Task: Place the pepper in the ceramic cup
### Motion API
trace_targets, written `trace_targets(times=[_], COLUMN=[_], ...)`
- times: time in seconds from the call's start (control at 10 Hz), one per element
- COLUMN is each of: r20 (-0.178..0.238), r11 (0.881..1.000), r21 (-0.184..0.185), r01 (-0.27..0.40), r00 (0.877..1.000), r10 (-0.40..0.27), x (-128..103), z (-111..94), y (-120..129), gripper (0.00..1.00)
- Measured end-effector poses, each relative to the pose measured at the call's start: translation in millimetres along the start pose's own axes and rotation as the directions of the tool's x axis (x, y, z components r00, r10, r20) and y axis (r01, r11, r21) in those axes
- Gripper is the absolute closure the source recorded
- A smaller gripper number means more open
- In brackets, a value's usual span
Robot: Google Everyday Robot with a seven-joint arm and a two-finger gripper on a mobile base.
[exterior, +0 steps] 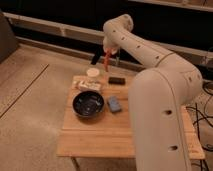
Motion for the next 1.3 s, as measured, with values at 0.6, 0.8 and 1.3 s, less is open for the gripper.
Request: trace_targets(times=[0.6,0.8,1.3], r20=[-0.112,-0.120,-0.091], r11=[0.999,0.995,0.970], r21=[0.023,0.079,0.229], r01=[0.040,0.063,0.084], r00=[0.993,0.991,0.994], r10=[-0.037,-0.053,-0.065], x=[50.3,53.5,30.9], z=[37.3,57.3,51.6], y=[-5.2,-34.1,-110.7], gripper=[1.00,1.00,1.00])
